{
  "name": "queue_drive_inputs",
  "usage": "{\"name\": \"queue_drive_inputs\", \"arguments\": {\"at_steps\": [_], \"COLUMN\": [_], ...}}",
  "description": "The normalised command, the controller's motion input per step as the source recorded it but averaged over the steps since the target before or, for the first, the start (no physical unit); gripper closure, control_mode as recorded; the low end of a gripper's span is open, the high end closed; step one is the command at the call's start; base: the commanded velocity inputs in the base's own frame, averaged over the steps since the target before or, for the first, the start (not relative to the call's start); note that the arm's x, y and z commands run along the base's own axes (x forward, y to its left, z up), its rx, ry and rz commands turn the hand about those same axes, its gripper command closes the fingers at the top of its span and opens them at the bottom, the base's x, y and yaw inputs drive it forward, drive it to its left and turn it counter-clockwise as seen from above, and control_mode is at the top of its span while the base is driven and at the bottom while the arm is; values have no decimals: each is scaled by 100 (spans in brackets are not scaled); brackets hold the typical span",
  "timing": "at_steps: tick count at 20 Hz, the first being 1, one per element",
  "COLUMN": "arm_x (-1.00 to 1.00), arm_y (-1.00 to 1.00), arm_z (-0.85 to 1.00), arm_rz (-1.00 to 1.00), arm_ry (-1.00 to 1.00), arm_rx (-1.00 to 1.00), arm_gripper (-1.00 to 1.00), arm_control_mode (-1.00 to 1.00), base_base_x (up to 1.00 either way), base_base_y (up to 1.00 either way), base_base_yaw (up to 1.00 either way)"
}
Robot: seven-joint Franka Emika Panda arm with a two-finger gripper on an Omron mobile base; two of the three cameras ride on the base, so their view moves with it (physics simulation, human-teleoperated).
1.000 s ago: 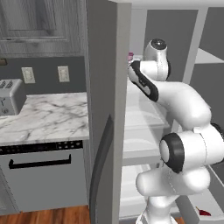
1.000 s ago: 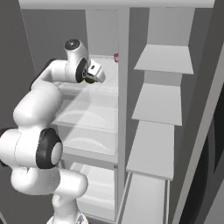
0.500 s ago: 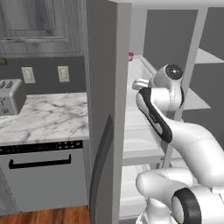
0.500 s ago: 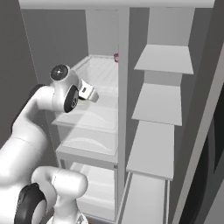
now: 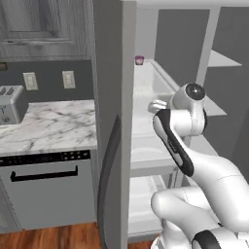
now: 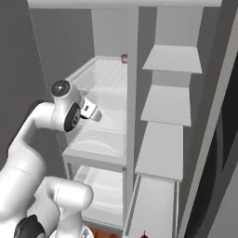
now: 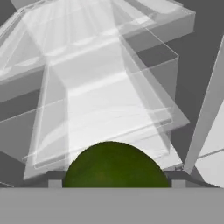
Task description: Take the lime and pear from the fridge shelf and place them in the freezer drawer to begin freezing them.
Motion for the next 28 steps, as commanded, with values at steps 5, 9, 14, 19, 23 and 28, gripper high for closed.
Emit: {"name": "queue_drive_inputs", "arguments": {"at_steps": [5,9,14,19,23,28], "arm_x": [0,0,0,0,0,0], "arm_y": [0,0,0,0,0,0], "arm_z": [0,0,0,0,0,0], "arm_rz": [0,0,0,0,0,0], "arm_ry": [0,0,0,0,0,0], "arm_rx": [0,0,0,0,0,0], "arm_gripper": [100,100,100,100,100,100], "arm_control_mode": [100,100,100,100,100,100], "base_base_x": [-100,-79,-48,-6,41,22], "base_base_y": [0,0,-14,-4,0,0], "base_base_yaw": [-24,-31,-37,-31,-16,-5]}}
